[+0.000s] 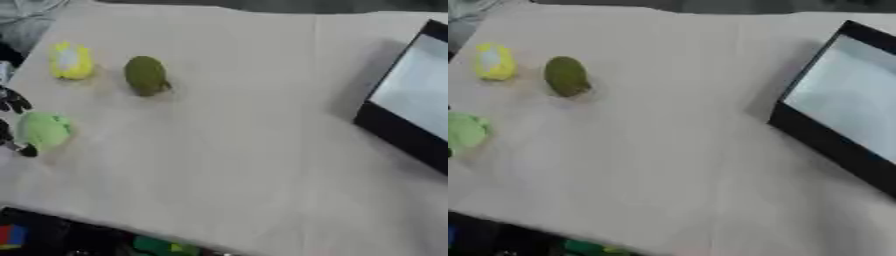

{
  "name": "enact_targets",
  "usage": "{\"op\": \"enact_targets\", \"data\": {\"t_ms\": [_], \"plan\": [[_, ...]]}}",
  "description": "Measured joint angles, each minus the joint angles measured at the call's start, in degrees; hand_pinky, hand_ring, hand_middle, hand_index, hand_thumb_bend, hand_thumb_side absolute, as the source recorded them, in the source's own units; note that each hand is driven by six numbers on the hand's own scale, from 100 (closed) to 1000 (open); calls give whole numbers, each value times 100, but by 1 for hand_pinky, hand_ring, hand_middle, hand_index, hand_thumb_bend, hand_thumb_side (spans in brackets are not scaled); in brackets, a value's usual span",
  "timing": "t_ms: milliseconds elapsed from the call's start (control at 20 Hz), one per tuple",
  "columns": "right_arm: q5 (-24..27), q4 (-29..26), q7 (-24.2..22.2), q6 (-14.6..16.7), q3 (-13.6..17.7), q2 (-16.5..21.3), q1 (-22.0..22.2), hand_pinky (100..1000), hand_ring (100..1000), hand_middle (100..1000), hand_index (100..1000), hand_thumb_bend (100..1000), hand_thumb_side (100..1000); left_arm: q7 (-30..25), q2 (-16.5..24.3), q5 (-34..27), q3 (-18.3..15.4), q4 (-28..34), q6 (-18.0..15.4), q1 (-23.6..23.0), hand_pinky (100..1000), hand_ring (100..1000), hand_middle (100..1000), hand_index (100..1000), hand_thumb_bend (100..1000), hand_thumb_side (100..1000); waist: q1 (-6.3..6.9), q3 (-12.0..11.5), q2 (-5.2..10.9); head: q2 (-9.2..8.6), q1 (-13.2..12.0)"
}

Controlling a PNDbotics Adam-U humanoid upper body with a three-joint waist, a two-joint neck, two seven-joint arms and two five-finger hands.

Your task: Pick up the objects with one hand, pass them to the other hand, and then place them into the box on the other side of the table.

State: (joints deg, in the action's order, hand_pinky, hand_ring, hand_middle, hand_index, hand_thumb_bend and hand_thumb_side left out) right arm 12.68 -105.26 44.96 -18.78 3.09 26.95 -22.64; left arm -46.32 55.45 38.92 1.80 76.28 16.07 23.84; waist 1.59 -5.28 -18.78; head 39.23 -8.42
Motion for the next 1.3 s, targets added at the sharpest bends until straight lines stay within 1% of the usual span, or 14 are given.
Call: {"op": "enact_targets", "data": {"t_ms": [150, 200, 250, 300, 350, 450, 500, 600, 700, 750, 800, 950, 1100, 1300], "plan": [[1, 0, 0, 0, -1, 0, -1, 732, 774, 744, 667, 100, 449, -17, -75, 188, 58, -99, -6, 65, 980, 916, 825, 905, 752, 244, 0, 13, 0, 0, -1], [1, 0, -1, -1, -1, 0, -1, 732, 774, 744, 667, 100, 449, -17, -106, 248, 77, -134, -5, 93, 976, 911, 821, 899, 727, 215, 0, 17, 0, 0, -1], [1, 0, -1, -1, -1, 0, -1, 732, 774, 744, 667, 100, 449, -12, -136, 304, 89, -171, -1, 111, 973, 909, 819, 895, 710, 207, 0, 22, 0, 0, -1], [1, 0, -1, -1, -1, 0, -2, 732, 774, 745, 667, 100, 450, 0, -166, 352, 111, -201, 7, 134, 968, 905, 815, 888, 671, 184, 0, 23, 0, 0, -1], [1, 0, -2, -1, -1, 0, -2, 732, 774, 745, 667, 100, 450, 11, -196, 395, 118, -228, 9, 146, 966, 903, 814, 885, 659, 174, 0, 26, 0, 0, -1], [1, 0, -3, -3, -1, 0, -2, 732, 774, 745, 667, 100, 450, 40, -233, 448, 148, -261, 1, 166, 948, 895, 807, 874, 622, 114, 0, 27, 0, 0, -3], [1, 0, -3, -3, -1, 0, -2, 732, 774, 745, 667, 100, 450, 46, -249, 464, 154, -266, -6, 179, 941, 888, 801, 860, 606, 100, 0, 27, 0, 0, -4], [1, 0, -6, -6, -1, 0, -2, 732, 775, 745, 667, 100, 451, 43, -252, 497, 179, -276, -24, 184, 927, 872, 786, 839, 571, 100, 0, 29, 0, 0, -6], [2, 0, -9, -9, -1, 0, -2, 732, 774, 745, 667, 100, 451, 28, -252, 509, 180, -282, -45, 185, 900, 838, 752, 821, 536, 100, 0, 29, 0, 0, -8], [2, 0, -10, -10, -1, 0, -2, 732, 774, 745, 667, 100, 451, 15, -252, 516, 180, -281, -59, 185, 900, 838, 752, 821, 536, 100, 0, 29, 0, 0, -9], [2, 0, -10, -10, -1, 0, -2, 732, 774, 745, 667, 100, 451, 4, -252, 518, 180, -278, -69, 184, 870, 808, 714, 779, 473, 100, 0, 29, 0, 0, -10], [2, 0, -13, -13, -1, 0, -2, 732, 775, 745, 667, 100, 452, -45, -249, 526, 180, -199, -109, 148, 836, 769, 648, 690, 426, 100, 0, 28, 0, 1, -31], [2, 0, -17, -17, -2, 0, -2, 732, 774, 745, 667, 100, 452, -86, -240, 547, 177, 41, -128, 78, 813, 739, 602, 641, 399, 100, 0, 24, 0, 1, -36], [2, 0, -21, -21, -2, 0, 0, 733, 775, 745, 668, 100, 452, -61, -194, 541, 90, 596, -86, 29, 803, 724, 577, 613, 354, 101, 0, 13, 0, 0, -36]]}}
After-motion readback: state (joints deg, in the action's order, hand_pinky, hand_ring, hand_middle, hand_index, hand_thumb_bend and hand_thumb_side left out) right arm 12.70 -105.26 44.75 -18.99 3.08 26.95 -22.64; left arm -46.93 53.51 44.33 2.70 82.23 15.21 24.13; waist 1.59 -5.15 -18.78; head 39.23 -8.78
